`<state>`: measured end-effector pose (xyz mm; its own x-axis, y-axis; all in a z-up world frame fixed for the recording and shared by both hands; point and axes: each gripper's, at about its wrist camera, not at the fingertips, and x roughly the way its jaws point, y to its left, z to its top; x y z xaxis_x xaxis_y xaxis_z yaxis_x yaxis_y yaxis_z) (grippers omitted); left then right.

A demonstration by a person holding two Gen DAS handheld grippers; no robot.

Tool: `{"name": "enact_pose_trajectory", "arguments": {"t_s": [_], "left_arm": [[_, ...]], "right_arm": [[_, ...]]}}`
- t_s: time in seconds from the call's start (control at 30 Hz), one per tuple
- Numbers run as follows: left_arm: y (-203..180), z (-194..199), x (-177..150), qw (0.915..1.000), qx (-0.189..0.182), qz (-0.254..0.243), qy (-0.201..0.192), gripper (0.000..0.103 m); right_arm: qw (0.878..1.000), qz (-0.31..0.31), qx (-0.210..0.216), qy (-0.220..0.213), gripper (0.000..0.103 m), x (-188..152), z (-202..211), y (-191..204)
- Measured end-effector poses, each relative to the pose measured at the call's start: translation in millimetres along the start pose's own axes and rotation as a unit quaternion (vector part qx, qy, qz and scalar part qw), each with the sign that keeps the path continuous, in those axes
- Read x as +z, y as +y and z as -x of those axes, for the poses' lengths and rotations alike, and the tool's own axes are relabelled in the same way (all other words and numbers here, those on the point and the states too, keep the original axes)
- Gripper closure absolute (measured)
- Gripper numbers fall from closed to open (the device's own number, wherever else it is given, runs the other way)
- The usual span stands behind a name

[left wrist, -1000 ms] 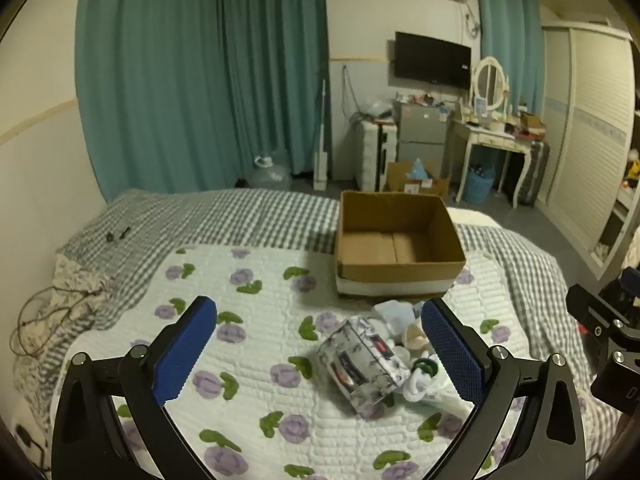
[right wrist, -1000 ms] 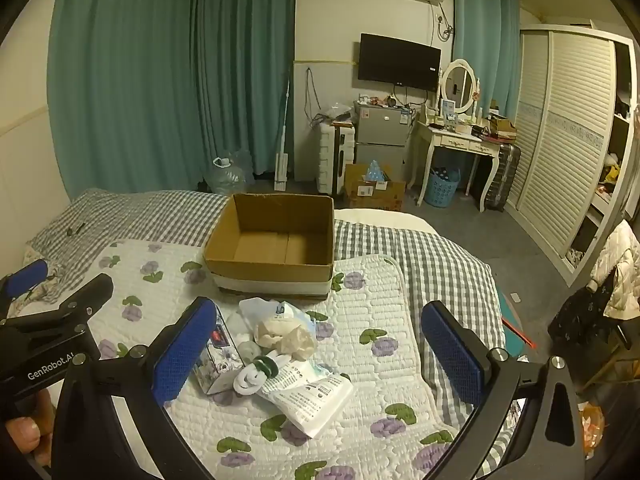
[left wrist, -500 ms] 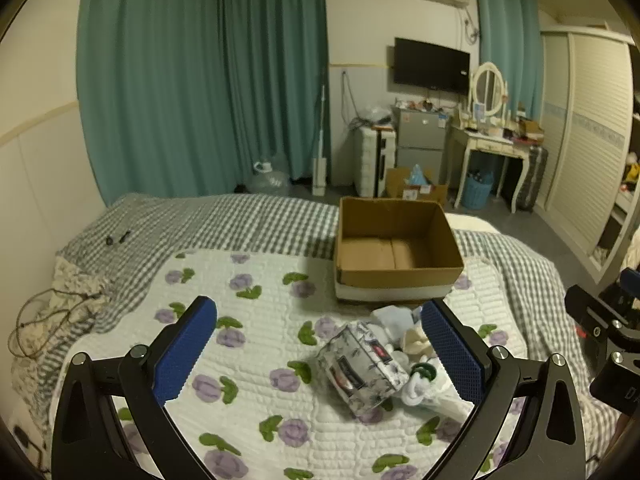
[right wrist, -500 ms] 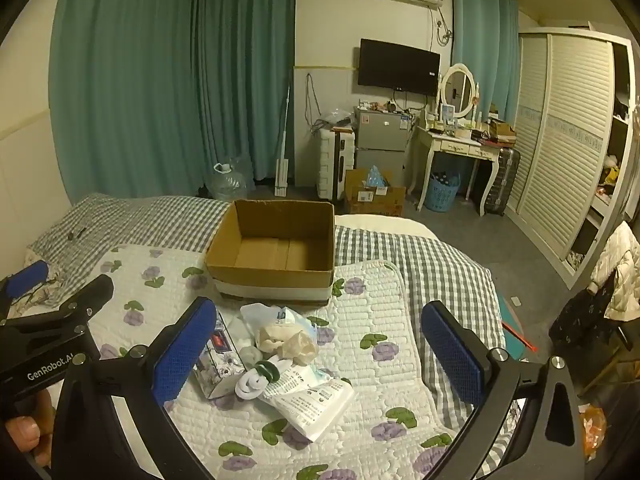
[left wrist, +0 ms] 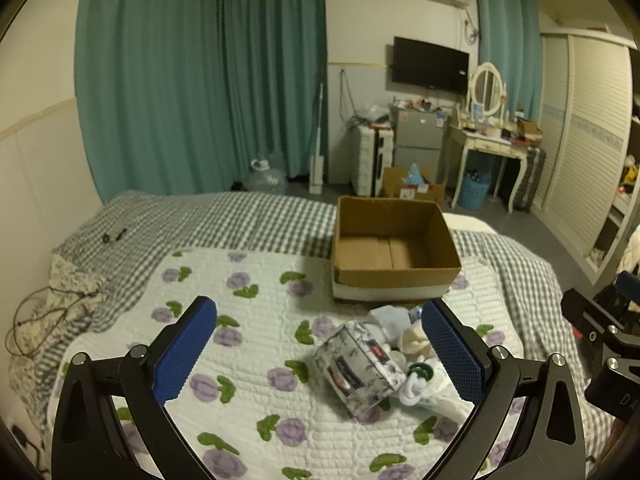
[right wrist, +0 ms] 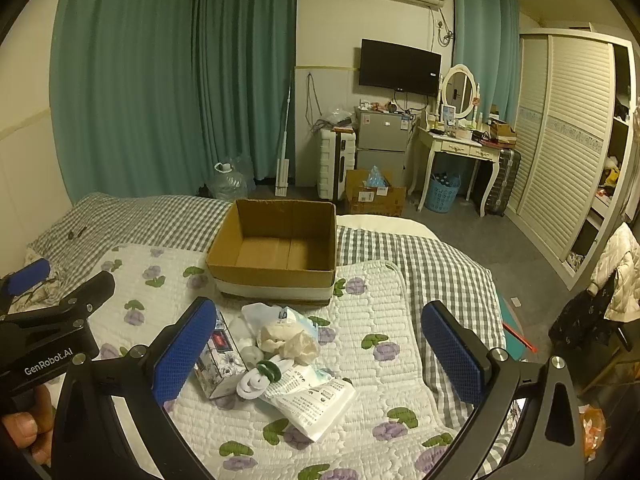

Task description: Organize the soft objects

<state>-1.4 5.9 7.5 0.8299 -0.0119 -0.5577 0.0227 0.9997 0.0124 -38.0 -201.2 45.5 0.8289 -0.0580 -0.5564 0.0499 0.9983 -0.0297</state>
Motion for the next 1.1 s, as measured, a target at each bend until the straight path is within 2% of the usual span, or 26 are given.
{"name": "enact_pose_trajectory", "arguments": {"t_s": [1.1], "left_arm": [[-2.5,2.9,0.9,1.0,-0.005,0.004,0.0,0.0]], "right_arm": [[1.0,0.0,-0.002,-0.007,0.0,3.0,2.4,-1.6]]}}
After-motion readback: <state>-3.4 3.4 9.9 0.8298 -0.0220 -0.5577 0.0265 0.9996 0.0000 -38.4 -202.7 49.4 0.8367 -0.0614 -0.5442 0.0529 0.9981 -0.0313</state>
